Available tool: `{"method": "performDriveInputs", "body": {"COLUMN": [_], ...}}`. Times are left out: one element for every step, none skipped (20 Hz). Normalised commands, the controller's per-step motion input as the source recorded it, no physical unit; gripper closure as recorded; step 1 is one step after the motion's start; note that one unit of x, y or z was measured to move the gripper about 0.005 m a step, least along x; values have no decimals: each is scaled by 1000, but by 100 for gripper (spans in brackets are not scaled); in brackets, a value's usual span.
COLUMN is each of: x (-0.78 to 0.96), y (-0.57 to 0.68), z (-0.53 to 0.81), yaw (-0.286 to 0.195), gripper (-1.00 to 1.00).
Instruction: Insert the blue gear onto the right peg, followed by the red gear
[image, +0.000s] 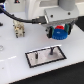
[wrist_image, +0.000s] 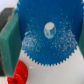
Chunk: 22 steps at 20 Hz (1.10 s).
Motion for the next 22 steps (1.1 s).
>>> {"method": "performDriveInputs", "body": {"x": [677, 683, 686, 674, 674, 671, 649, 629, 583, 554, 529, 511, 471, 417, 369, 317, 283, 246, 223, 214, 206, 206], "y": [-46, -46, -60, -71, -80, -109, -129, -134, -131, -143, -151, -163, -189, -209, -209, -209, -214, -223, -211, -237, -257, -286], "z": [271, 251, 240, 243, 217, 200, 169, 117, 97, 60, 20, 0, 0, 0, 0, 0, 0, 0, 0, 0, 0, 0], "yaw": [0, 0, 0, 0, 0, 0, 0, 0, 0, 0, 0, 0, 0, 0, 0, 0, 0, 0, 0, 0, 0, 0], "gripper": [100, 100, 100, 100, 100, 100, 100, 100, 100, 100, 100, 100, 100, 100, 100, 100, 100, 100, 100, 100, 100, 100]}}
